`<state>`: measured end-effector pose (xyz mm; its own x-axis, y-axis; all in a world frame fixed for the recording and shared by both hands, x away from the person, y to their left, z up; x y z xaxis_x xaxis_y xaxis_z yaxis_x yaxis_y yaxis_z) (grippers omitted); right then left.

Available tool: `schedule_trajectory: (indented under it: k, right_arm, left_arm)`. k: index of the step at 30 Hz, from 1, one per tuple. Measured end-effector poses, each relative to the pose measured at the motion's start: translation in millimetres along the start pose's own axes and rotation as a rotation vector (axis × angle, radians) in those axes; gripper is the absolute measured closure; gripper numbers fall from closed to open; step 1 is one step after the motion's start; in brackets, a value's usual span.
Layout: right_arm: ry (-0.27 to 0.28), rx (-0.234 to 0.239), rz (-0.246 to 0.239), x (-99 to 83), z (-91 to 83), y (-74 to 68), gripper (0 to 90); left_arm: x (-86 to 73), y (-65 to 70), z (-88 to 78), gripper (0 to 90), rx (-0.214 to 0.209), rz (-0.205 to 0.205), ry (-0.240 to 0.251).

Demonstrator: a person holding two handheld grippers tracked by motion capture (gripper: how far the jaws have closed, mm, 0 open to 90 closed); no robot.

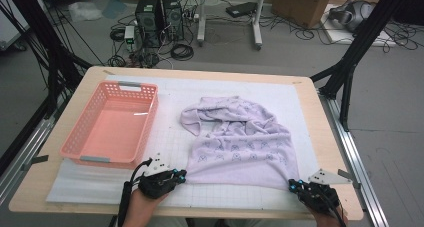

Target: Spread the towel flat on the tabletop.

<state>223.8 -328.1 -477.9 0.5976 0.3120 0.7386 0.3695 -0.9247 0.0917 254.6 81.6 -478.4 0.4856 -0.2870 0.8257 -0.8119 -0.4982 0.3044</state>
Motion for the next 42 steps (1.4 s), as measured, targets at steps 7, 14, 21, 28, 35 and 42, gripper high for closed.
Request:
schedule_trajectory:
  k: [7,14,21,28,35,42]
  right_arm:
    - [-0.010,0.029,-0.035,-17.1,-20.8,-12.4,88.1]
    - [-0.013,0.077,-0.049,-38.1,-43.2,-21.8,88.1]
    - [0.040,0.052,-0.023,-35.6,-49.1,-22.6,71.0]
    - [0.093,-0.007,0.029,-14.6,-35.0,-10.0,61.8]
    - [0.087,-0.030,0.017,5.5,-8.4,-7.0,60.0]
    - [0.105,-0.009,0.002,22.9,14.0,-4.4,57.5]
  left_arm:
    - [-6.5,13.6,-14.5,87.3,-0.047,0.005,-0.011]
    - [-23.8,36.3,-25.6,87.1,-0.088,0.032,-0.039]
    - [-16.4,28.7,-27.2,53.5,-0.044,0.015,0.010]
    - [-0.6,10.2,-19.8,42.8,-0.016,0.007,0.043]
    - [13.5,-8.5,4.5,42.4,-0.017,-0.025,0.039]
    - [34.5,-23.2,21.6,42.5,-0.020,-0.041,0.026]
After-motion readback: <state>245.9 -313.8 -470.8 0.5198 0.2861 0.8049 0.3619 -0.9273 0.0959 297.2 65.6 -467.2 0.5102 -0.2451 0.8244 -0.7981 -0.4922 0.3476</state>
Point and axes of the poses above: each handheld gripper's, and its own axes: z roughly forward along the jaws, x roughly out of its top, y roughly to its right, the point moved 5 cm from there along z, roughly forward along the jaws, and after that the axes turned 13 degrees about -x, right-handed, at the moved point
